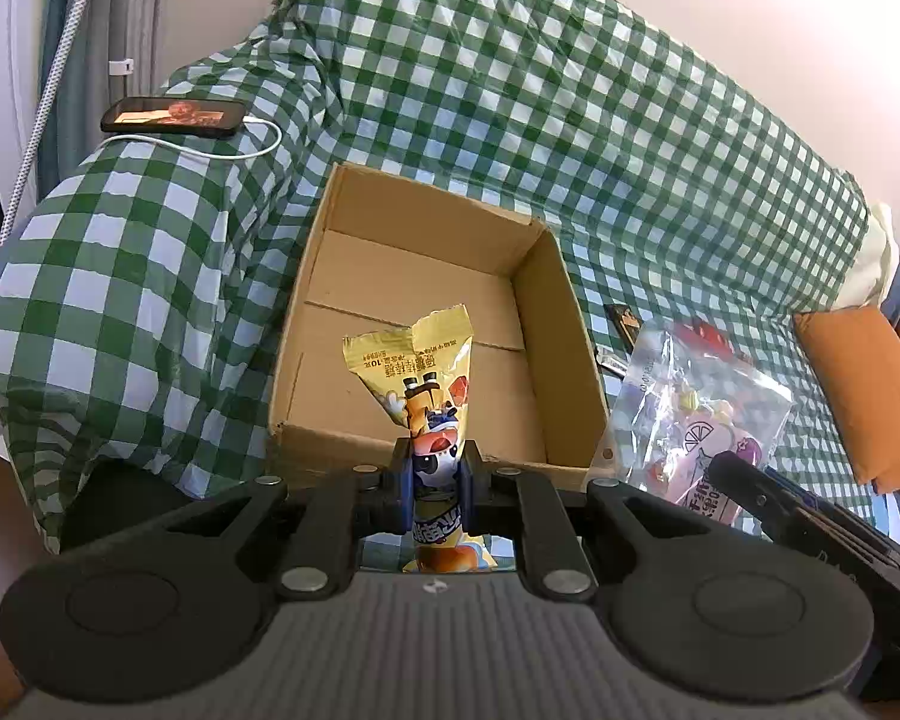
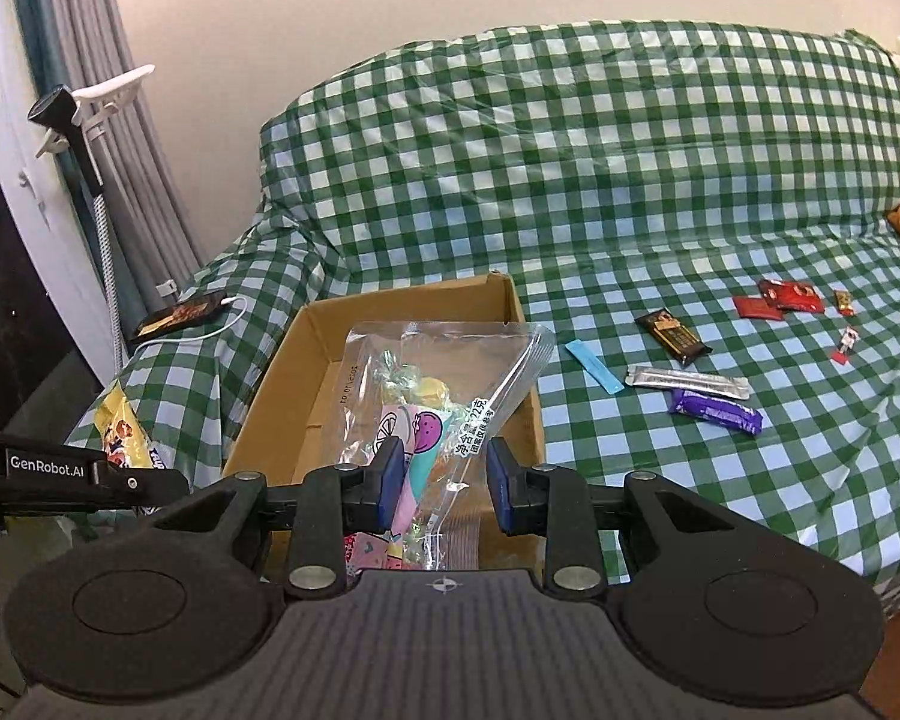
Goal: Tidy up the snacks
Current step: 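Carry the yellow wafer stick and clear candy bag over the cardboard box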
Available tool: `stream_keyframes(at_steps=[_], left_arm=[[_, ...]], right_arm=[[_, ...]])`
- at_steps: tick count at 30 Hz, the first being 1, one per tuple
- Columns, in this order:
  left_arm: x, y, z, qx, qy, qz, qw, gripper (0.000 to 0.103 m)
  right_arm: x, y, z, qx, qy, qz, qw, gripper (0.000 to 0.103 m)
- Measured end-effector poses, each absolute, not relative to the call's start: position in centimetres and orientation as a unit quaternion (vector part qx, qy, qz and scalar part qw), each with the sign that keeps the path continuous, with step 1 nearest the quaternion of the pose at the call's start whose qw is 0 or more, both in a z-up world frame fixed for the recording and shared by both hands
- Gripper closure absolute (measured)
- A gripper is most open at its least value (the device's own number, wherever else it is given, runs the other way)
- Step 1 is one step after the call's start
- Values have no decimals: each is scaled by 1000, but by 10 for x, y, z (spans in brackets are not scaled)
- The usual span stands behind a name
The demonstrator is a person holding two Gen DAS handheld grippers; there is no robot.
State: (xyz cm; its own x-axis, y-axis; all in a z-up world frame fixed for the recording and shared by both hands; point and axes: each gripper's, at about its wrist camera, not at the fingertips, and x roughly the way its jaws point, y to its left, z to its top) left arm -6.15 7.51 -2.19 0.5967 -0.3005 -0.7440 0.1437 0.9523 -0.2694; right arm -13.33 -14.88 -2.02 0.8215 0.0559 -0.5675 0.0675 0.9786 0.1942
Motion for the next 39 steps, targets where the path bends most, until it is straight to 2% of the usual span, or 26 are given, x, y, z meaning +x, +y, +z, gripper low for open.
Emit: stream_keyframes(at_steps=[39], left_arm=[[-27,67,-38,-90,453,-120,879,88]], right_arm=[[-106,-153,-34,93,333,0,938,70]])
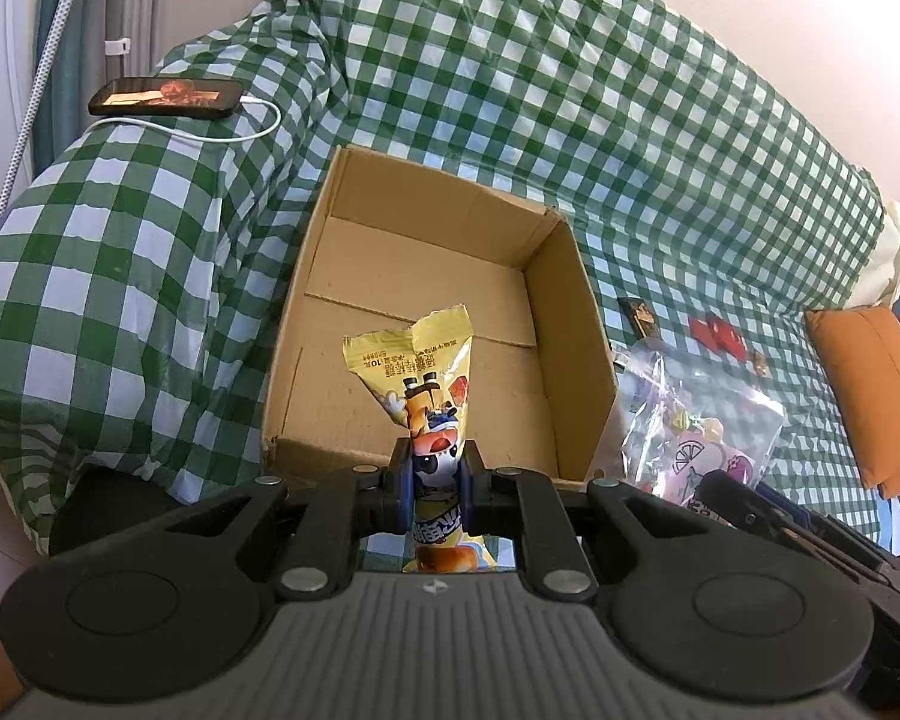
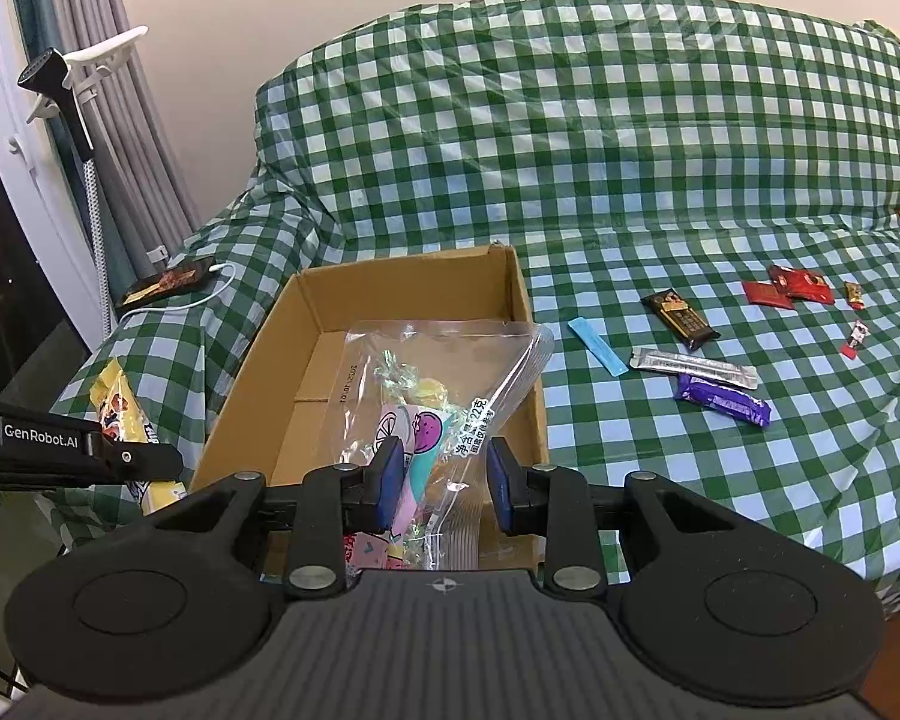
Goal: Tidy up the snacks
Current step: 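Carry the yellow wafer stick and clear candy bag over the cardboard box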
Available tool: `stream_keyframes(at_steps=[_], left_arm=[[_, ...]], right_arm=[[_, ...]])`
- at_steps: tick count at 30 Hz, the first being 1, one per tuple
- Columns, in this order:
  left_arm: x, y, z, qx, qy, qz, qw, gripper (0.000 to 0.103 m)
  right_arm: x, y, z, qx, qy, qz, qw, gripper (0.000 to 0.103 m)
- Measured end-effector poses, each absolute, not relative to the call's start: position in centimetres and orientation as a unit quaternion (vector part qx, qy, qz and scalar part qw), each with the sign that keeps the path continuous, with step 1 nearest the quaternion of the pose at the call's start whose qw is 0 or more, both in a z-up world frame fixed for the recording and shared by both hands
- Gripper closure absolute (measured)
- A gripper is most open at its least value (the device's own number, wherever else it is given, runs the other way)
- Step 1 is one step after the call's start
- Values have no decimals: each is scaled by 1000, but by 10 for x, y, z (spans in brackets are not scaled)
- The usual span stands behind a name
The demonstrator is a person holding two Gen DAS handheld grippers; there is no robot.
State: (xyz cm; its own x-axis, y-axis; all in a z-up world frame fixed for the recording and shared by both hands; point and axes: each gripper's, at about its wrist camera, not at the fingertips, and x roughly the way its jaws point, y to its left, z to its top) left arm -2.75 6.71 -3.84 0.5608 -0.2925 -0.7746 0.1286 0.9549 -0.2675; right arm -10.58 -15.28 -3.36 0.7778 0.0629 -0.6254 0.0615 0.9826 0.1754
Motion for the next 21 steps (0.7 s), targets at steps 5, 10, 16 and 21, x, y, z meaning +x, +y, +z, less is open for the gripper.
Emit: stream_keyframes(at_steps=[5,10,16,21], left_arm=[[-20,63,-40,-88,456,-121,878,88],[-6,55,-40,-85,455,-125,877,88],[20,44,-44,-76,455,-126,878,88],[46,33,-57,-66,465,-123,874,88]], right_arm=[[-97,-154,-37,92,338,1,937,70],[-85,-157,-39,93,337,-5,937,70],[-64,-161,-42,89,332,-12,939,70],[-41,-166,-52,90,335,-14,938,69]])
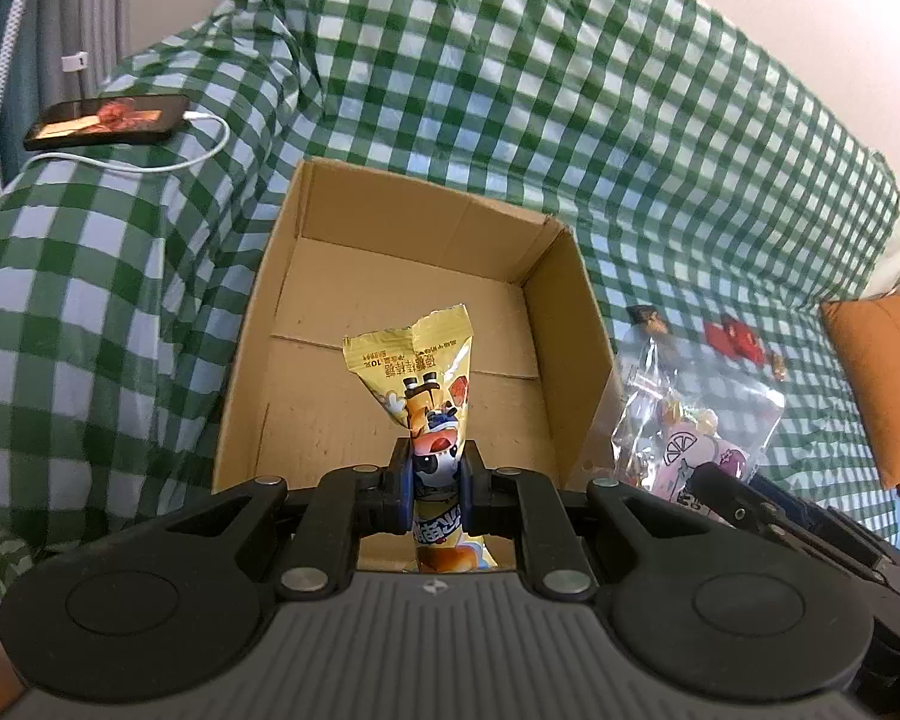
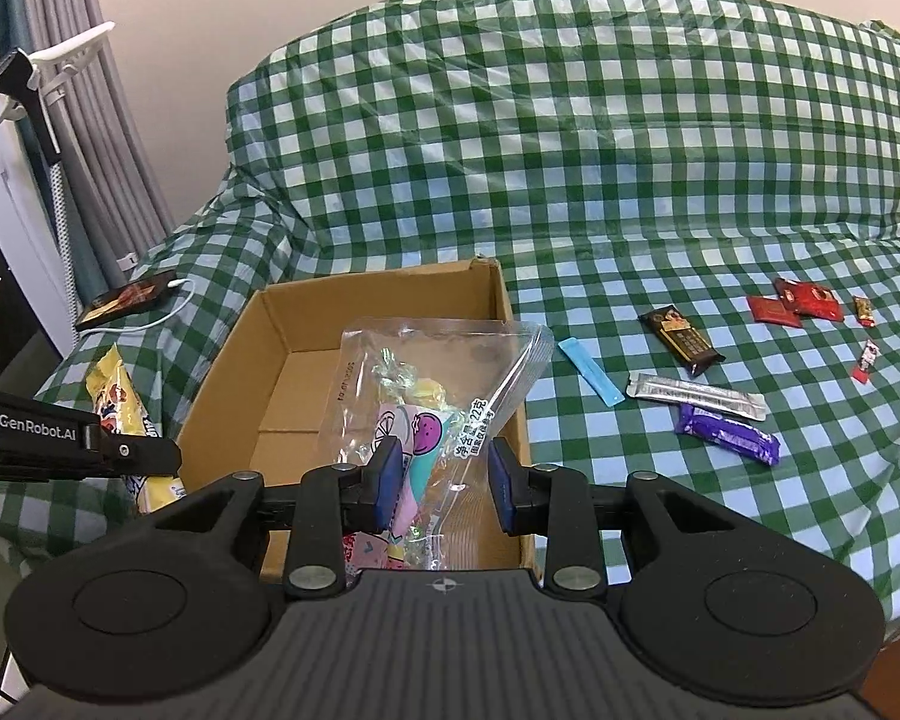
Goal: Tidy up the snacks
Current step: 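Carry the yellow wafer stick and clear candy bag over the cardboard box, then open both tools to drop the wafer stick and candy bag into box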
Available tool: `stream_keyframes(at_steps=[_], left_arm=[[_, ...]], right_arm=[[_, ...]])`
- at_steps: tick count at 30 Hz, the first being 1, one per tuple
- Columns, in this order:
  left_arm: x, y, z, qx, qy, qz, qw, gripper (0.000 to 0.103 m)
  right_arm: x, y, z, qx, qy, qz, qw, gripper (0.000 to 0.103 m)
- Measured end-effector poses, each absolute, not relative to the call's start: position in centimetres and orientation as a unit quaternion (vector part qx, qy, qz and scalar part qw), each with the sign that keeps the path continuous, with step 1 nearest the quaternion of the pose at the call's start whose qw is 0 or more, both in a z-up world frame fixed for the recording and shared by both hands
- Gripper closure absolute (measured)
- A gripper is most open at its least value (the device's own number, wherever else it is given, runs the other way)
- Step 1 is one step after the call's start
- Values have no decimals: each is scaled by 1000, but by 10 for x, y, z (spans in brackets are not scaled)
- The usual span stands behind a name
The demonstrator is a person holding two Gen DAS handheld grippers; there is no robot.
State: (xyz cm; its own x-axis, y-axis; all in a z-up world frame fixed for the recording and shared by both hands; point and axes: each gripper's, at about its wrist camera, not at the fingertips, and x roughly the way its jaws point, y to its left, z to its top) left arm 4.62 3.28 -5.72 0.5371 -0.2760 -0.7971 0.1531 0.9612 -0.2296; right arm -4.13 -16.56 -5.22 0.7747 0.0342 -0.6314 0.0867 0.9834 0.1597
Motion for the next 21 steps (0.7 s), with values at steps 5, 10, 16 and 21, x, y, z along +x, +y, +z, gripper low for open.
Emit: stream_keyframes(at_steps=[5,10,16,21], left_arm=[[71,22,-73,-57,480,-119,867,88],[93,15,-82,-52,482,-114,867,88],[121,4,-100,-31,487,-115,865,87],[147,-2,-129,-14,517,-109,849,27]], right_arm=[[-15,-172,-64,98,345,-10,934,69],[10,-177,-70,96,341,-3,935,77],[42,-173,-79,87,339,5,937,83],[53,-171,-85,103,348,5,932,75]])
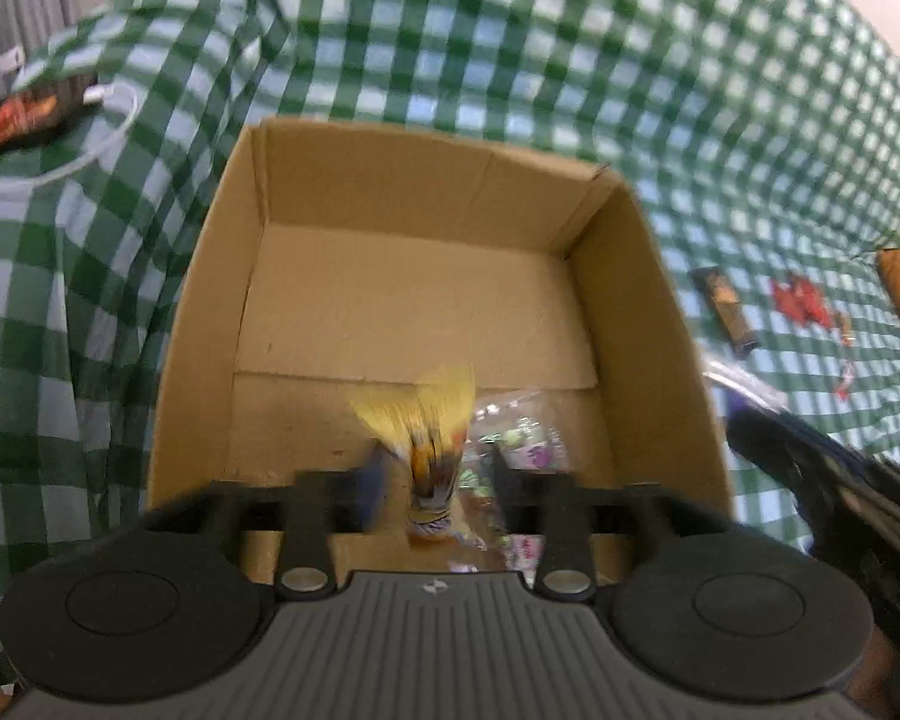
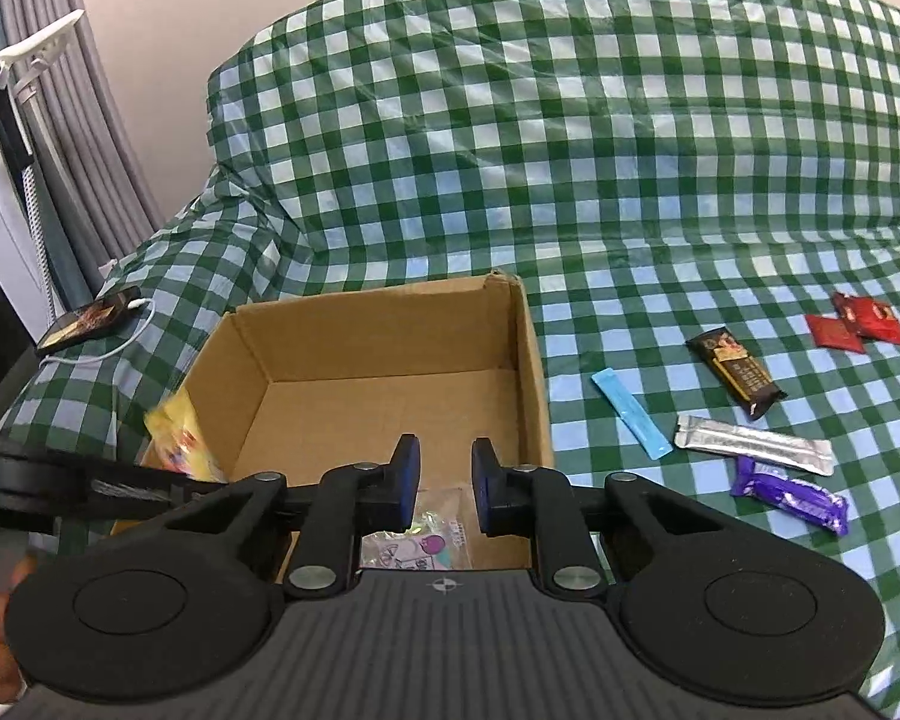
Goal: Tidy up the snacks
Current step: 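Open both tools to drop the wafer stick and candy bag into box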
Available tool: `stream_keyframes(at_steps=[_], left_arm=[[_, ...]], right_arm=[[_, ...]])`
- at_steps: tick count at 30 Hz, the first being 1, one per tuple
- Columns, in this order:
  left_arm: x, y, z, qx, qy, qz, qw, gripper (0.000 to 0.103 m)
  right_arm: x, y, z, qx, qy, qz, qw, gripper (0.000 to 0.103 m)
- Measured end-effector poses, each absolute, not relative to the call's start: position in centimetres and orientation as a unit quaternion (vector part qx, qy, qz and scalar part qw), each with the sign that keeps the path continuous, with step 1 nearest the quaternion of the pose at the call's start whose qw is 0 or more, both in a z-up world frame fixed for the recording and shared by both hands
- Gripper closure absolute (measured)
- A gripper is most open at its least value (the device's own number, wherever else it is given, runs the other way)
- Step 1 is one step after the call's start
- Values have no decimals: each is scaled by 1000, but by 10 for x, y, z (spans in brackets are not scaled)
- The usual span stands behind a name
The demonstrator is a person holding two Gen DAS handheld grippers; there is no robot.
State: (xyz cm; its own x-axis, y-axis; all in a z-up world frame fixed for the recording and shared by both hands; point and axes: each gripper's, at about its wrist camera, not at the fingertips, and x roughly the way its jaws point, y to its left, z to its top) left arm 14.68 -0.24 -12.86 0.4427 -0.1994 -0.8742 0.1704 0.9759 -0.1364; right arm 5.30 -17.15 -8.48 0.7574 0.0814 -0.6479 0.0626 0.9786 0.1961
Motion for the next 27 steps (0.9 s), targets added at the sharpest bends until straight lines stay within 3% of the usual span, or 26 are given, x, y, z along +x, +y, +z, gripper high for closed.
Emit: stream_keyframes(at_steps=[1,2,4,7,17,27], left_arm=[[149,-1,-132,-14,518,-102,849,2],[149,1,-132,-14,515,-89,852,0],[146,4,-129,-12,507,-79,858,0],[135,10,-121,1,512,-81,855,0],[38,37,-85,28,495,-22,868,0],[-29,48,-60,28,462,-11,887,0]], right_arm=[[54,-171,-87,108,356,6,928,61],[53,-171,-90,112,362,6,925,47],[51,-170,-93,111,373,4,921,33],[45,-170,-94,108,383,3,917,23],[-12,-161,-74,113,398,8,910,7],[-88,-145,-43,54,345,10,937,1]])
